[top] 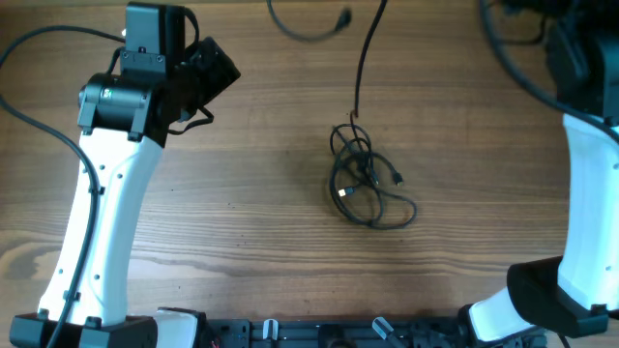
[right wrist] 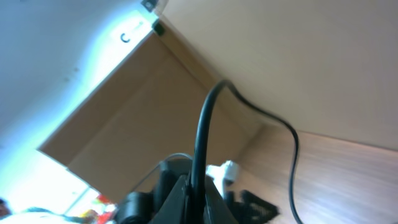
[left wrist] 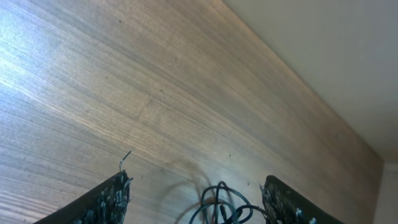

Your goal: Untangle cables

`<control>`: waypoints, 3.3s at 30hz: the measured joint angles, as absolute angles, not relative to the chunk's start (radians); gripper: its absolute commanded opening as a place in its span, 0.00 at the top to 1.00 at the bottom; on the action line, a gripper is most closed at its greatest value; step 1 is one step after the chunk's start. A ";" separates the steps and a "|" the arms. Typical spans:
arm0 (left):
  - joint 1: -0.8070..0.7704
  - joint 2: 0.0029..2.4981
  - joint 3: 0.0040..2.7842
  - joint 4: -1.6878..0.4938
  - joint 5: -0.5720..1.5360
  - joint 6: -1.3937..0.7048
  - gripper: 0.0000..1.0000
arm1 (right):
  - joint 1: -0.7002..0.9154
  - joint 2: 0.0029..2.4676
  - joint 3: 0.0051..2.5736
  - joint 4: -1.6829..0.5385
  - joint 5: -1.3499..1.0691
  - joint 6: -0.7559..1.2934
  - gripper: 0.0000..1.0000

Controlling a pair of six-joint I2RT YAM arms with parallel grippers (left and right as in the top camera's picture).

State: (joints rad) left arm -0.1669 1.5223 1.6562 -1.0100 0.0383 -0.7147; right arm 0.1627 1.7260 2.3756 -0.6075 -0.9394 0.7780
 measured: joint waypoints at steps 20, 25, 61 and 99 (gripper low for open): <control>-0.167 1.528 1.654 -1.021 0.051 -0.707 0.31 | -0.102 1.803 2.389 -0.916 -0.286 0.443 0.96; -0.167 1.528 1.654 -1.026 0.051 -0.707 0.31 | -0.353 1.811 2.389 -0.860 -0.120 0.318 0.95; -0.400 1.721 1.654 -1.250 0.139 -0.733 0.61 | -0.316 2.045 2.378 -1.272 -0.558 0.205 0.00; -0.443 1.455 1.107 -0.806 0.121 -1.089 0.21 | -0.223 2.045 2.378 -1.285 -0.487 0.211 0.00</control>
State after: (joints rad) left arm -0.4431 1.4548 1.1072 -0.8059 0.1207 -1.0893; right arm -0.2230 2.0449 2.3775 -1.2846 -0.4873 0.2108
